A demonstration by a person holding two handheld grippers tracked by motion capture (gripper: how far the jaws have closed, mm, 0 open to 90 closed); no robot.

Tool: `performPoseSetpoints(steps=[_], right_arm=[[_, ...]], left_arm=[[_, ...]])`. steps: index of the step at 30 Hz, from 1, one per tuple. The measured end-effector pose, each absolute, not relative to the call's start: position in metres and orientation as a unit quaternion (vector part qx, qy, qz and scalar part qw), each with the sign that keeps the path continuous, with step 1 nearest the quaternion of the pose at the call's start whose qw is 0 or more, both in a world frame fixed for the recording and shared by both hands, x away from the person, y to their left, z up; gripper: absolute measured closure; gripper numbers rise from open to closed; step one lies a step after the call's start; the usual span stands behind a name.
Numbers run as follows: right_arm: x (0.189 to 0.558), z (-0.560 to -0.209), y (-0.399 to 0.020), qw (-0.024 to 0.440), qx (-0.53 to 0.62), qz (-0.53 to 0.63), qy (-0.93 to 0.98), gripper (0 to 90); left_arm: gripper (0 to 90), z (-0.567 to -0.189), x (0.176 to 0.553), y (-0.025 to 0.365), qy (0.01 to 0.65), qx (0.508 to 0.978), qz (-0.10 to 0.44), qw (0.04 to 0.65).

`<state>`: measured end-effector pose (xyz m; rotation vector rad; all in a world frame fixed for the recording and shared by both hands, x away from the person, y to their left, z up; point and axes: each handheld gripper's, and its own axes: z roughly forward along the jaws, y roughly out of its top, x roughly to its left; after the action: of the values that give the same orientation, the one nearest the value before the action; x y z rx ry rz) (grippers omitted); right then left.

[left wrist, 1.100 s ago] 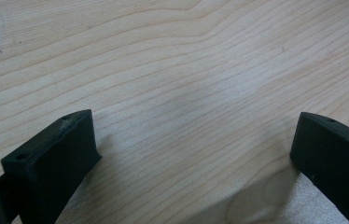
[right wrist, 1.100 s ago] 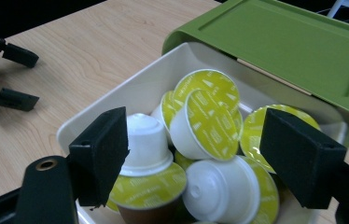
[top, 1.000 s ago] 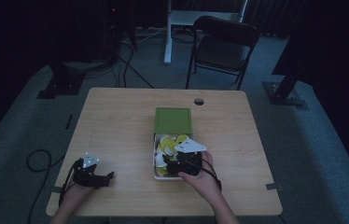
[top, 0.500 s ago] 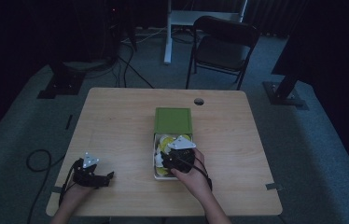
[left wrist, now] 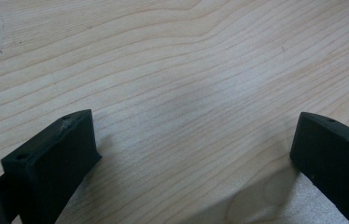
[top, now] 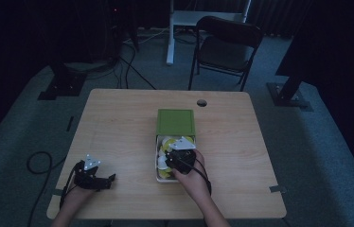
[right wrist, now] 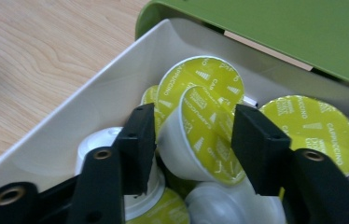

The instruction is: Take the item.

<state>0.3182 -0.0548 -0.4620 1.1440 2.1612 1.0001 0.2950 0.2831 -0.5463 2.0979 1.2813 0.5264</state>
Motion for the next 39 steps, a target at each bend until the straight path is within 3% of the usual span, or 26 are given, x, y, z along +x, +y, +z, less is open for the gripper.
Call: performPoseSetpoints(steps=[2,10,15,39], right_arm=[[0.319,-0.462,-0.056,0.243,0.416,0.371,0.794,52.4],[0.315,-0.454,-0.061,0.239,0.396,0.407,0.788,79.2],[0.312,-0.451,-0.061,0.249,0.381,0.41,0.79,87.7],[0.306,-0.429,-0.084,0.243,0.378,0.445,0.775,90.0]], left_arm=[[0.6,-0.546,0.295,0.283,0.485,0.794,0.199,0.309],[0.5,-0.546,0.295,0.283,0.485,0.794,0.199,0.309],[0.6,-0.546,0.295,0.283,0.485,0.793,0.199,0.309],[0.5,-0.546,0.295,0.283,0.485,0.794,0.198,0.308]])
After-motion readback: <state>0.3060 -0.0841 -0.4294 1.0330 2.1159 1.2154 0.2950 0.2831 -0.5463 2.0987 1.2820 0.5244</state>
